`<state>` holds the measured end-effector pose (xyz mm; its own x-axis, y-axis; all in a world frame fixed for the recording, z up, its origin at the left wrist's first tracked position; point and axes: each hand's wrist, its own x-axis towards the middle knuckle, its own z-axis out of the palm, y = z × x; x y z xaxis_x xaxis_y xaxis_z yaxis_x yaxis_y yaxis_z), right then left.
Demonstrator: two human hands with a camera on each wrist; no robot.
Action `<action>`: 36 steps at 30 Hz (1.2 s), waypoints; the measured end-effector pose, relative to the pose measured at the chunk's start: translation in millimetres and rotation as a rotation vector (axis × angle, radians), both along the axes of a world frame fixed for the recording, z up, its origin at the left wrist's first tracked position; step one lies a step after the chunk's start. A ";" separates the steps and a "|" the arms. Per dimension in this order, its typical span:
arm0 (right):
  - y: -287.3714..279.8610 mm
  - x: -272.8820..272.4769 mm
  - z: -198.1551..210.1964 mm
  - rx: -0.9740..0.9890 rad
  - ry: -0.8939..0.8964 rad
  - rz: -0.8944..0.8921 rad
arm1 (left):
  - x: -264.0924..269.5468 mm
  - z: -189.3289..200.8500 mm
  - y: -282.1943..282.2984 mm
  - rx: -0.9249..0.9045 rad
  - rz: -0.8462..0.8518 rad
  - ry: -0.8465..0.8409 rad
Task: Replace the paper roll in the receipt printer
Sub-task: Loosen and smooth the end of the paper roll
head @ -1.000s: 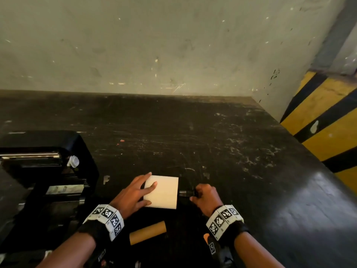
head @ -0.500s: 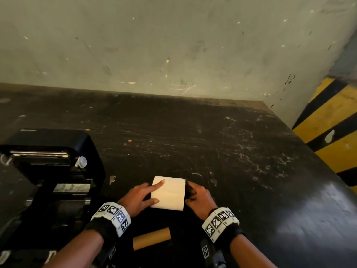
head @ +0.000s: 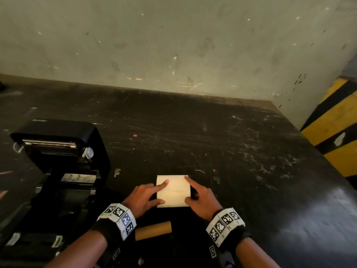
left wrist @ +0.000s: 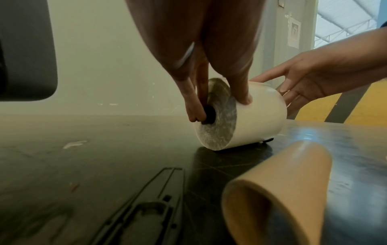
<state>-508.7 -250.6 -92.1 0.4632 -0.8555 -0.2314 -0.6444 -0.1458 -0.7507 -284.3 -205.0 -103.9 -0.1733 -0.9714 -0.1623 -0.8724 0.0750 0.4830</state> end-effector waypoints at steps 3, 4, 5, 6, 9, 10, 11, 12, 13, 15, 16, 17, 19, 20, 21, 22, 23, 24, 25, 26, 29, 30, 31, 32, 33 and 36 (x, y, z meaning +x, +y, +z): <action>3.4 3.9 2.5 -0.065 0.051 0.015 | -0.5 -1.4 1.8 -0.027 0.003 -0.001; 3.7 6.6 2.0 -0.055 0.082 0.023 | -1.1 -1.4 2.5 -0.030 -0.001 -0.014; 4.4 9.6 0.5 -0.049 0.122 0.033 | -1.6 -1.3 3.3 -0.036 -0.002 -0.027; 4.6 12.4 -1.3 -0.062 0.163 0.039 | -2.1 -1.3 3.9 -0.041 -0.001 -0.040; 6.0 15.8 -4.3 -0.117 0.204 0.017 | -2.7 -1.4 5.7 -0.052 -0.005 -0.084; 6.7 15.8 -3.3 -0.119 0.193 0.012 | -2.1 -1.9 6.2 -0.051 -0.006 -0.106; 6.8 15.3 -2.1 -0.123 0.185 0.013 | -2.1 -1.7 6.0 -0.049 -0.010 -0.128; 6.7 14.8 -0.6 -0.124 0.186 0.018 | -1.7 -1.5 5.7 -0.043 -0.014 -0.145; 6.9 14.6 0.8 -0.126 0.188 0.024 | -1.3 -1.3 5.6 -0.035 -0.017 -0.154; 6.3 14.8 2.6 -0.133 0.194 0.029 | 0.5 0.3 5.6 -0.019 -0.032 -0.139; 6.4 14.8 3.6 -0.134 0.197 0.030 | 1.2 2.2 7.1 -0.013 -0.035 -0.116; 6.6 14.9 4.5 -0.134 0.203 0.032 | 2.4 4.4 9.0 -0.021 -0.026 -0.096; 6.7 14.7 5.1 -0.134 0.206 0.030 | 6.0 8.6 13.5 -0.073 0.061 -0.068; 6.5 15.0 5.0 -0.132 0.198 0.024 | 8.3 10.1 15.9 -0.098 0.137 -0.050; 5.9 14.5 4.9 -0.129 0.193 0.018 | 10.1 10.2 18.0 -0.104 0.207 -0.047; 5.3 14.5 4.6 -0.121 0.197 0.017 | 11.6 9.0 21.1 -0.082 0.252 -0.080; 5.5 15.1 4.8 -0.117 0.203 0.022 | 13.0 7.1 25.2 -0.025 0.265 -0.150; 5.1 14.8 5.5 -0.113 0.213 0.025 | 13.1 4.4 28.7 0.047 0.259 -0.230; 5.3 15.3 5.9 -0.108 0.219 0.030 | 14.0 0.8 33.8 0.116 0.251 -0.300; 5.1 15.0 6.5 -0.101 0.223 0.027 | 14.1 -2.0 37.1 0.175 0.242 -0.352; 5.0 15.6 6.1 -0.102 0.234 0.030 | 17.3 -9.4 42.4 0.270 0.239 -0.399; 4.9 16.3 5.3 -0.108 0.237 0.029 | 18.3 -11.2 43.2 0.277 0.234 -0.402; 4.9 16.2 4.8 -0.116 0.236 0.026 | 19.2 -13.2 43.2 0.274 0.226 -0.405; 5.2 16.2 5.0 -0.121 0.238 0.022 | 20.0 -15.7 43.7 0.269 0.216 -0.409; 5.8 16.5 5.0 -0.124 0.245 0.022 | 20.9 -18.2 44.6 0.260 0.209 -0.410; 7.1 16.4 5.4 -0.123 0.267 0.027 | 22.9 -24.9 46.2 0.215 0.205 -0.403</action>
<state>-492.2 -243.5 -86.7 0.4230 -0.8727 -0.2438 -0.8113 -0.2449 -0.5308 -261.4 -158.8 -128.9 0.1354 -0.9163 -0.3770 -0.9791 -0.1820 0.0907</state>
